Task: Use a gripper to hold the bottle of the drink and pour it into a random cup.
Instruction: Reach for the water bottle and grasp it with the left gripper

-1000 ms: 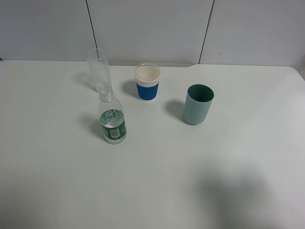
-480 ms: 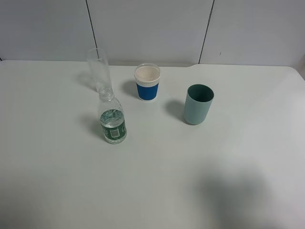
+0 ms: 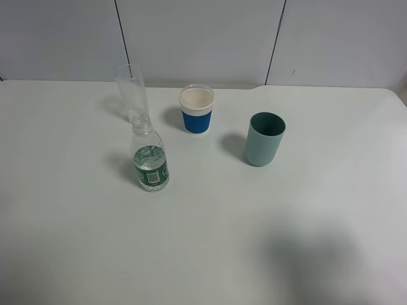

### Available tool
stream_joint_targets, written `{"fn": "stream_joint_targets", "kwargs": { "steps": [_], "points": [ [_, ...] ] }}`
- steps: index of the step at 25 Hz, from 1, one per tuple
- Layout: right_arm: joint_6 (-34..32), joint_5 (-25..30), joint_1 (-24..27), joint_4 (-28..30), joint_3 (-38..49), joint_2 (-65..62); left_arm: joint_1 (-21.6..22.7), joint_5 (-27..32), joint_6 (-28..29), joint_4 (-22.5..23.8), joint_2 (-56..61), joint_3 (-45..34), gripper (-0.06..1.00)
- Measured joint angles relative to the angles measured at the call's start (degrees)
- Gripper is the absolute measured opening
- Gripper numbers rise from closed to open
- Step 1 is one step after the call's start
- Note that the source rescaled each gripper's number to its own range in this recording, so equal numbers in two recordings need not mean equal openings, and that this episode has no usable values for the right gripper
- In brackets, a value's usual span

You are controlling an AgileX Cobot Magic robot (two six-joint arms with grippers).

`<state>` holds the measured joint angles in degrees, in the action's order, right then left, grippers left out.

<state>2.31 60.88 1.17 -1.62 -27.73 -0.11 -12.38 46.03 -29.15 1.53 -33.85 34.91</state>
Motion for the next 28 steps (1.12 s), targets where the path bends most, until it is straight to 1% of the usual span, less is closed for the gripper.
{"fn": "stream_joint_targets", "kwargs": {
  "steps": [5, 13, 18, 24, 28],
  "points": [
    [0.00, 0.00, 0.00, 0.00, 0.00, 0.00, -4.94, -2.98, -3.36, 0.00, -6.57, 0.00, 1.00],
    [0.00, 0.00, 0.00, 0.00, 0.00, 0.00, -10.11, -6.71, -6.34, 0.00, -16.62, 0.00, 1.00],
    [0.00, 0.00, 0.00, 0.00, 0.00, 0.00, -11.00, -11.31, -10.22, -0.27, -22.24, -1.26, 1.00],
    [0.00, 0.00, 0.00, 0.00, 0.00, 0.00, -11.01, -21.34, -18.11, -3.31, -23.85, -7.95, 1.00],
    [0.00, 0.00, 0.00, 0.00, 0.00, 0.00, -11.01, -24.66, -20.27, -4.69, -24.15, -10.79, 1.00]
  ]
}}
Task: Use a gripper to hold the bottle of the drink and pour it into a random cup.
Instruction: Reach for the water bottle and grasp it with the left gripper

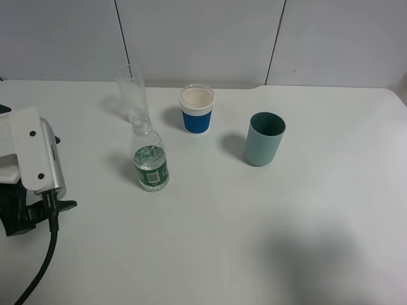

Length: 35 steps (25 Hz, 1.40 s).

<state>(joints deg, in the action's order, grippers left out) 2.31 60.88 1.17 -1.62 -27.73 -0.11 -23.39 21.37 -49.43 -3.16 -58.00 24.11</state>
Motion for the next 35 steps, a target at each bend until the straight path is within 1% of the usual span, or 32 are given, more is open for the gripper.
{"fn": "stream_joint_targets", "kwargs": {
  "steps": [8, 11, 16, 20, 22, 25, 28, 31, 33, 35],
  "points": [
    [0.00, 0.00, 0.00, 0.00, 0.00, 0.00, 0.00, -7.07, -0.54, -4.77, -7.51, -1.10, 1.00],
    [0.00, 0.00, 0.00, 0.00, 0.00, 0.00, 0.00, -10.59, -0.54, -5.14, -11.61, -1.10, 1.00],
    [0.00, 0.00, 0.00, 0.00, 0.00, 0.00, 0.00, -18.35, -0.54, -5.27, -18.06, -1.10, 1.00],
    [0.00, 0.00, 0.00, 0.00, 0.00, 0.00, 0.00, -22.33, -0.54, -5.33, -21.60, -1.16, 1.00],
    [0.00, 0.00, 0.00, 0.00, 0.00, 0.00, -0.86, -24.19, -0.54, -5.38, -22.43, -1.16, 1.00],
    [0.00, 0.00, 0.00, 0.00, 0.00, 0.00, -3.98, -26.44, -0.09, -5.55, -23.15, -1.16, 1.00],
    [0.00, 0.00, 0.00, 0.00, 0.00, 0.00, -6.93, -26.94, 2.15, -5.57, -24.37, -1.16, 1.00],
    [0.00, 0.00, 0.00, 0.00, 0.00, 0.00, -8.33, -28.13, 6.13, -5.13, -25.79, -1.21, 1.00],
    [0.00, 0.00, 0.00, 0.00, 0.00, 0.00, -8.56, -30.06, 11.61, -3.37, -26.48, -1.21, 1.00],
    [0.00, 0.00, 0.00, 0.00, 0.00, 0.00, -8.56, -32.28, 18.72, 0.69, -26.75, -1.21, 1.00]
  ]
}}
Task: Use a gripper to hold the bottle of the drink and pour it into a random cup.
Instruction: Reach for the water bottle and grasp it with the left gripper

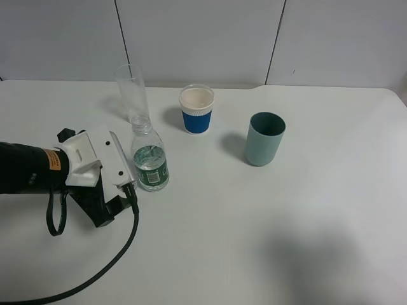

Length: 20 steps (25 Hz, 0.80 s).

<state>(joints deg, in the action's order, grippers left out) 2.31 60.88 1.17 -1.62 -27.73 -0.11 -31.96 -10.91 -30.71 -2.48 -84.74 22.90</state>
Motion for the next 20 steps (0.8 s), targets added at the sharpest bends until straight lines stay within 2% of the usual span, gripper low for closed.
{"fn": "stream_joint_targets", "kwargs": {
  "steps": [5, 8, 10, 14, 20],
  "points": [
    [0.00, 0.00, 0.00, 0.00, 0.00, 0.00, 0.00, -6.22, 20.76, 13.05, 0.00, 0.00, 1.00],
    [0.00, 0.00, 0.00, 0.00, 0.00, 0.00, 0.00, -9.95, 27.61, 18.11, -0.10, -0.33, 1.00],
    [0.00, 0.00, 0.00, 0.00, 0.00, 0.00, -0.01, -13.81, 29.42, 19.57, -0.91, -1.36, 1.00],
    [0.00, 0.00, 0.00, 0.00, 0.00, 0.00, -0.01, -17.69, 30.32, 20.02, -3.93, -2.72, 1.00],
    [0.00, 0.00, 0.00, 0.00, 0.00, 0.00, 0.12, -29.40, 30.32, 16.77, -10.13, -2.74, 1.00]
  ]
}}
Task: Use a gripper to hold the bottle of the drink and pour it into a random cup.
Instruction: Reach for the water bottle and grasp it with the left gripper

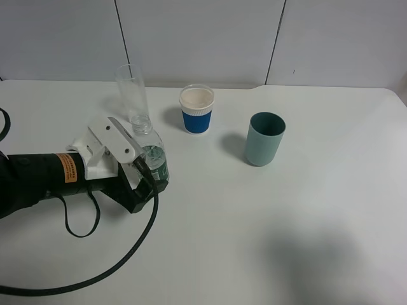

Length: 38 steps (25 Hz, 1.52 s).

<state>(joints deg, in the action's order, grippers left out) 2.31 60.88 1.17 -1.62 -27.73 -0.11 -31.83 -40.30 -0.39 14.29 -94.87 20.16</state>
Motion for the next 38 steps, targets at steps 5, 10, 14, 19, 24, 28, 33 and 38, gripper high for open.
{"fn": "stream_joint_targets", "kwargs": {
  "steps": [5, 10, 14, 19, 24, 28, 33, 38],
  "points": [
    [0.00, 0.00, 0.00, 0.00, 0.00, 0.00, 2.07, -10.47, 1.13, -1.86, -5.41, -0.01, 1.00],
    [0.00, 0.00, 0.00, 0.00, 0.00, 0.00, 2.23, -13.81, 1.33, -1.93, -8.11, -0.06, 1.00],
    [0.00, 0.00, 0.00, 0.00, 0.00, 0.00, 2.23, -15.04, 1.33, -2.06, -9.06, -0.06, 1.00],
    [0.00, 0.00, 0.00, 0.00, 0.00, 0.00, 2.23, -17.67, 1.33, -2.28, -10.00, -0.06, 1.00],
    [0.00, 0.00, 0.00, 0.00, 0.00, 0.00, 2.23, -20.48, 1.57, -1.41, -12.98, -0.06, 1.00],
    [0.00, 0.00, 0.00, 0.00, 0.00, 0.00, 2.23, -21.88, 1.65, -1.33, -15.38, 0.53, 1.00],
    [0.00, 0.00, 0.00, 0.00, 0.00, 0.00, 2.23, -22.34, 1.67, -1.27, -15.99, 2.36, 1.00],
    [0.00, 0.00, 0.00, 0.00, 0.00, 0.00, 2.23, -22.66, 1.72, -1.00, -16.25, 3.12, 0.63]
  ]
}}
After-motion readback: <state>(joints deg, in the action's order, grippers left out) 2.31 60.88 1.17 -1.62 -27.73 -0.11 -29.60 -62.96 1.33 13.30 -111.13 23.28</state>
